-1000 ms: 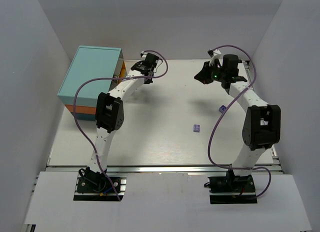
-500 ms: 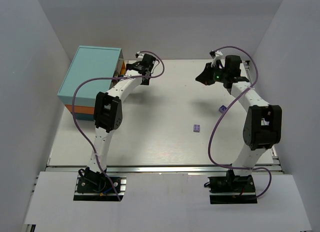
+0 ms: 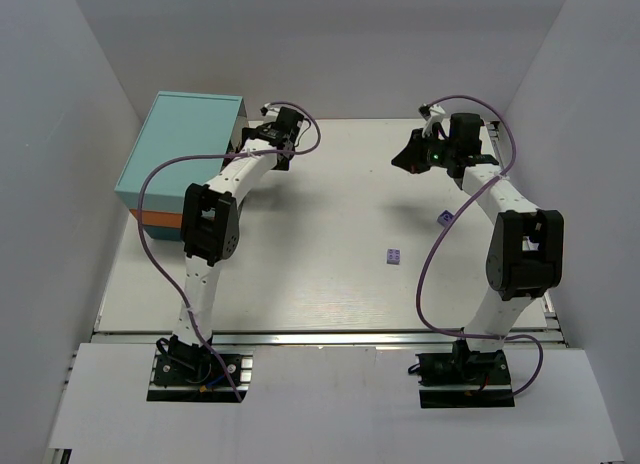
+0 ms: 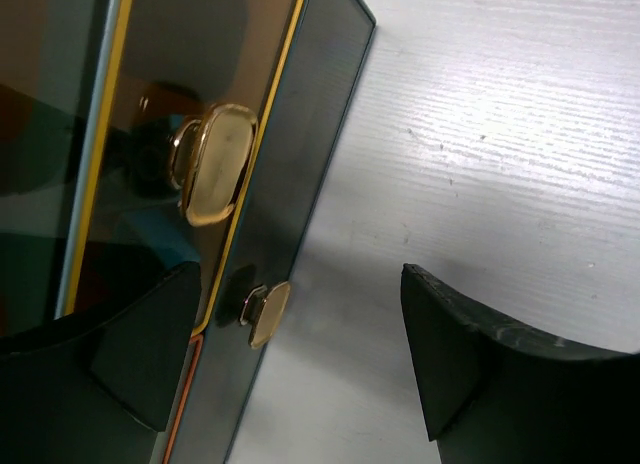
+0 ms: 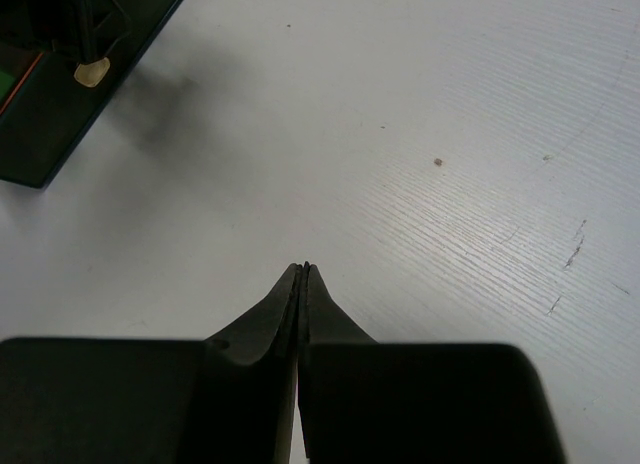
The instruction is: Sort the legos into containers by color
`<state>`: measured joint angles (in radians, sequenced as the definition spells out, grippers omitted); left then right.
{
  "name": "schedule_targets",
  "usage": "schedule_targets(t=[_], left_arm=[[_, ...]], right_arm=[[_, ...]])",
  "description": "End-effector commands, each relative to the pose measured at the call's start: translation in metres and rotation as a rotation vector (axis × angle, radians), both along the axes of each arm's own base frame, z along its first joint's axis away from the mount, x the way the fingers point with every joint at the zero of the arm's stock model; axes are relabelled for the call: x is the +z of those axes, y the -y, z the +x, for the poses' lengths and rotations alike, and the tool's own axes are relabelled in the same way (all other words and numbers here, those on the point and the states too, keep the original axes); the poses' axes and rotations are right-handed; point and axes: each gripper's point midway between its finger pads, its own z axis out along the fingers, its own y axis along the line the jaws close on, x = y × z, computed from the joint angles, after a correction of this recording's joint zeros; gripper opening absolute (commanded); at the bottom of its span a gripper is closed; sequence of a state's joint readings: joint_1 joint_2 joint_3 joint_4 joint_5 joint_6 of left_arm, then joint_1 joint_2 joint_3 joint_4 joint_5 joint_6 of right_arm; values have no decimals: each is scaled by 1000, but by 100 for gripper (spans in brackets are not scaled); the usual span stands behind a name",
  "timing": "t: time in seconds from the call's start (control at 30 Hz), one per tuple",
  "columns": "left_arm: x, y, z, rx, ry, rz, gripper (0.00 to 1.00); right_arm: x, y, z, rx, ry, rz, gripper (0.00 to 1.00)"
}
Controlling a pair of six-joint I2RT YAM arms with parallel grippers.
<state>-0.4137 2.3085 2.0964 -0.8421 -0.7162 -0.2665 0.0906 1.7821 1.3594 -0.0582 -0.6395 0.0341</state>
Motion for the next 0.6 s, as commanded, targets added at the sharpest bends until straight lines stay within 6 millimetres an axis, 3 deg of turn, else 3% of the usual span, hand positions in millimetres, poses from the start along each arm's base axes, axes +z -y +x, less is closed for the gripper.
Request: schedule_targets(t=[0.0, 0.07, 0.17, 0.2, 0.33, 0.47, 0.57], left_arm=[[52, -13, -4, 36, 109, -3, 91], [54, -12, -3, 35, 117, -6, 91], [55, -6, -2, 6, 112, -36, 81], [55, -5, -3, -4, 113, -45, 67], [48, 1, -15, -37, 100, -69, 35], [33, -5, -30, -26, 51, -60, 35], [22, -14, -42, -6, 16, -56, 40]], right_arm=[[13, 1, -7, 24, 34, 3, 0], [13, 0, -8, 29, 33, 3, 0], [11, -1, -10, 35, 33, -1, 0], [12, -1, -11, 34, 33, 0, 0], [10, 0, -12, 33, 28, -2, 0], [10, -1, -12, 48, 47, -19, 0], [10, 1, -10, 44, 48, -20, 0]])
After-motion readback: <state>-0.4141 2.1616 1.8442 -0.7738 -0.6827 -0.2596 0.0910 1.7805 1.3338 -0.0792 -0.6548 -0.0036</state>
